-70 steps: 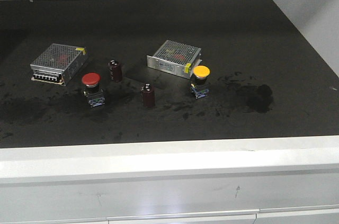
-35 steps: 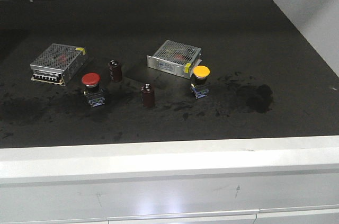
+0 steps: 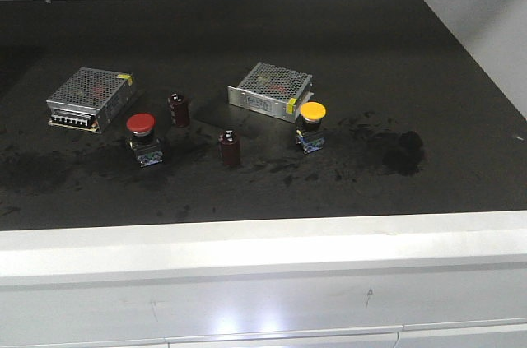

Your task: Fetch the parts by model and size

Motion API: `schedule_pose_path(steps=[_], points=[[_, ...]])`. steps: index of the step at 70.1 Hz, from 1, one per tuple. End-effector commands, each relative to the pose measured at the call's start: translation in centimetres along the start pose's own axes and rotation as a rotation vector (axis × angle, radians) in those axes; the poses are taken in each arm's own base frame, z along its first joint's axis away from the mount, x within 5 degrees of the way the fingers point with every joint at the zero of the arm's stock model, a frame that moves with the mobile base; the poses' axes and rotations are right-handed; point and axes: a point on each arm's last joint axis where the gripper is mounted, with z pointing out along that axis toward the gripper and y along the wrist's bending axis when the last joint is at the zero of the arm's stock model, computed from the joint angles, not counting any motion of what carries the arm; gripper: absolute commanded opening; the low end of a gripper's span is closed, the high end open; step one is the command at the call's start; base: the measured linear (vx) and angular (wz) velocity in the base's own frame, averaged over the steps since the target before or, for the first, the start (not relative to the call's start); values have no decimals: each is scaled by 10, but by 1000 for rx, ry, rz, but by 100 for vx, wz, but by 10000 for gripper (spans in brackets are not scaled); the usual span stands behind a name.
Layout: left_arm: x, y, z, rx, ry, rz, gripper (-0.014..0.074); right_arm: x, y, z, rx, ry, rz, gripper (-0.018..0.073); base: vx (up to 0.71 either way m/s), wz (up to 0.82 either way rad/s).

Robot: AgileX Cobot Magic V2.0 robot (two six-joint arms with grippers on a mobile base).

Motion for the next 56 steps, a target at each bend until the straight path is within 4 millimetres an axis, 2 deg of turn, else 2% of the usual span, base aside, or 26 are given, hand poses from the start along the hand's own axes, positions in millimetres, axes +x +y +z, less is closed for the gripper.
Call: schedule_pose_path(steps=[1,7,23,37,56], points=[[-20,-3,17,24,-14,-10,-6,-24,-2,24,2,52,-12,-10,0,0],[-15,-5,33,33,92,-10,-6,-25,-2,42,3,181,7,-10,0,0],[11,-5,56,28,317,-8,-6,1,-1,73,-2,404,8,-10,0,0],[16,-5,59,27,353,-7,-6,12,-1,85,-4,462,9,-10,0,0],[20,-5,58,25,404,-6,20,13,-1,85,-5,468,8,5,0,0]])
